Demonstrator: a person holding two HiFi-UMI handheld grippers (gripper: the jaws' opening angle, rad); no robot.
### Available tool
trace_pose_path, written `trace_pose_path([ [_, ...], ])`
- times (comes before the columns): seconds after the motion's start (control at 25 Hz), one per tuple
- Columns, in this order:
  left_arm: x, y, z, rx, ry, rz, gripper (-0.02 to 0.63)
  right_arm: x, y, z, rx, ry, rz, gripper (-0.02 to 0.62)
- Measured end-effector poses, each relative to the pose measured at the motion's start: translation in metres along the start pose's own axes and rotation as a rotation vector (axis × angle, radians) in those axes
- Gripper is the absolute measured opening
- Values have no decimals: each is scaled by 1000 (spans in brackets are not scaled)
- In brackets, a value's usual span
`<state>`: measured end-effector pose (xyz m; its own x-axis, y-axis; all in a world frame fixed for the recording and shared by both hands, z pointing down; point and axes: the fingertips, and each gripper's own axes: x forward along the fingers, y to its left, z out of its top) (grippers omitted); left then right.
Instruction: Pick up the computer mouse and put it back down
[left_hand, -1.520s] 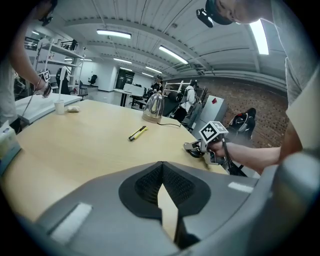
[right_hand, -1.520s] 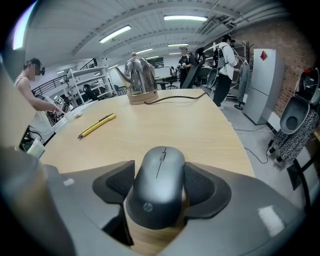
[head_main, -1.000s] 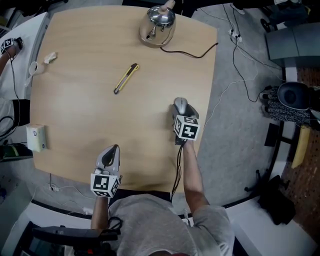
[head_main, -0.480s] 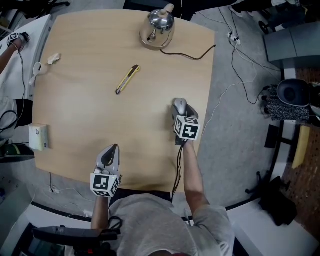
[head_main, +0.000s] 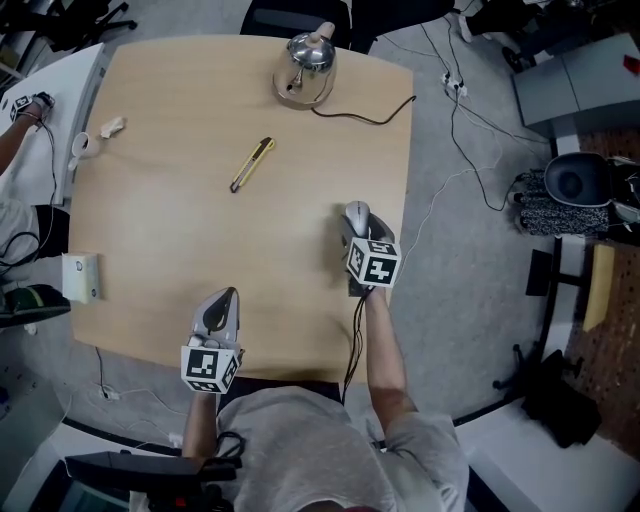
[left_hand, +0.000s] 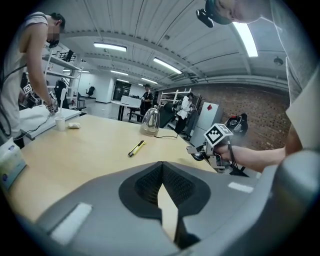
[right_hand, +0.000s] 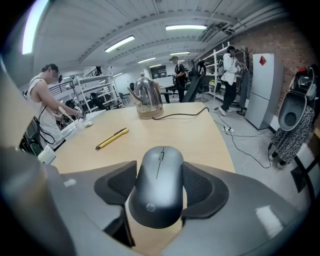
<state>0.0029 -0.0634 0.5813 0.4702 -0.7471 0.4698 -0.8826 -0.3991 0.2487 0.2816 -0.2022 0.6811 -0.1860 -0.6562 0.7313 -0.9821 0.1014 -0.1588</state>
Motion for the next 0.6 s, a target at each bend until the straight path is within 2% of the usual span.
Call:
trace_pose_path([
  [0.6,-30,-19,28,70,-90,-63,20,-88,30,13,-6,-121,14,291],
])
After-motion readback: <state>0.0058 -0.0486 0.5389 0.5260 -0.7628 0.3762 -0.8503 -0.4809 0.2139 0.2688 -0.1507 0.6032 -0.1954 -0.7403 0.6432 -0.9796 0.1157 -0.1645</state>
